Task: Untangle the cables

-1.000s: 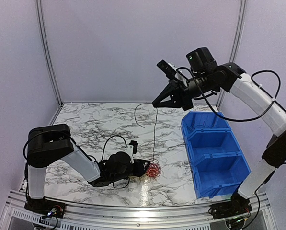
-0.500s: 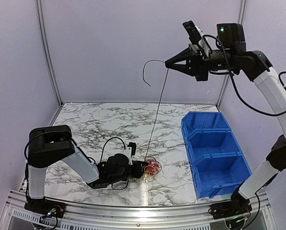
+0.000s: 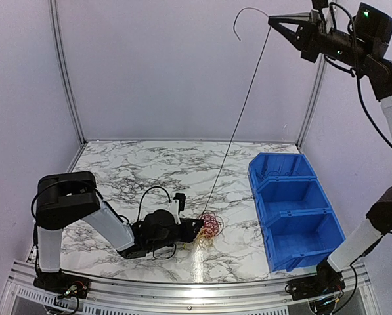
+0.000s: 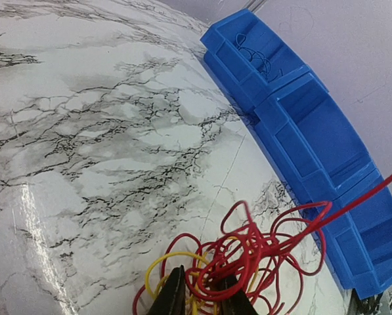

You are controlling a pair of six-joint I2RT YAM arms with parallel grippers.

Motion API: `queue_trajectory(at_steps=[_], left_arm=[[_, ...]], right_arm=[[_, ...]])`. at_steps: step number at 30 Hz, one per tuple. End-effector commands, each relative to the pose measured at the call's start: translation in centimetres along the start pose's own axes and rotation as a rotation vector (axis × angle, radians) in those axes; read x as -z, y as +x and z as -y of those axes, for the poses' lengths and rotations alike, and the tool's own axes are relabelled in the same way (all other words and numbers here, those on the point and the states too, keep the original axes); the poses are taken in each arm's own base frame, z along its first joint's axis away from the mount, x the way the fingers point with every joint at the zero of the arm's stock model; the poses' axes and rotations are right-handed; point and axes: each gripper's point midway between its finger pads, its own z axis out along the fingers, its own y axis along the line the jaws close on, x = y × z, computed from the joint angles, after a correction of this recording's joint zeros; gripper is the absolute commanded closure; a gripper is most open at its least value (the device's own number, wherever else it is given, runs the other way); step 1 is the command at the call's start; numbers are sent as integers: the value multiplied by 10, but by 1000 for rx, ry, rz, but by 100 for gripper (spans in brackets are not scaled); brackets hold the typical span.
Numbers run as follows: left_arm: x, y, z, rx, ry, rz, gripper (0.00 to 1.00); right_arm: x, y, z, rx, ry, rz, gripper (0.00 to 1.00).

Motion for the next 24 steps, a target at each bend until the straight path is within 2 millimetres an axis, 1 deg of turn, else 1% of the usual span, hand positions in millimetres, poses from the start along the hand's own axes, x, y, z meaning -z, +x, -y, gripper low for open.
queue_trajectory(at_steps=[1,3,5,6,8,9,11,13,16,20,22,23,24], left_arm=[[6,28,-35,-23,-109,-98,81],[6,28,-36,-20,-109,-99,79],[8,26,-35,-20,-109,-95,80],[9,23,-35,-20,-110,-90,81],[16,17,-35,-25,-113,-76,85],[20,14,-35,-29,-116,-67,86],[31,6,-35,-46,-120,-48,89],[43,-2,-36,-63,-129,-26,91],[65,-14,-39,-84,-143,7,93],[94,-27,-47,-119,-181,40,94],[108,-34,-51,-137,-205,56,95],[113,-40,-50,-143,-207,69,95],[116,-41,-51,-155,-217,66,95]], right_arm=[[28,-62,27,134,166,152,100],[37,-69,36,155,215,157,100],[38,-67,42,154,242,150,100],[36,-61,43,144,242,139,100],[27,-42,44,108,215,112,100],[19,-20,45,65,193,81,100],[12,11,44,6,173,38,100],[3,53,41,-63,151,-19,100],[-5,123,30,-181,123,-112,100],[-3,214,11,-306,133,-241,100],[4,258,5,-344,173,-325,100],[9,279,2,-357,197,-364,100],[15,303,-3,-363,221,-413,100]])
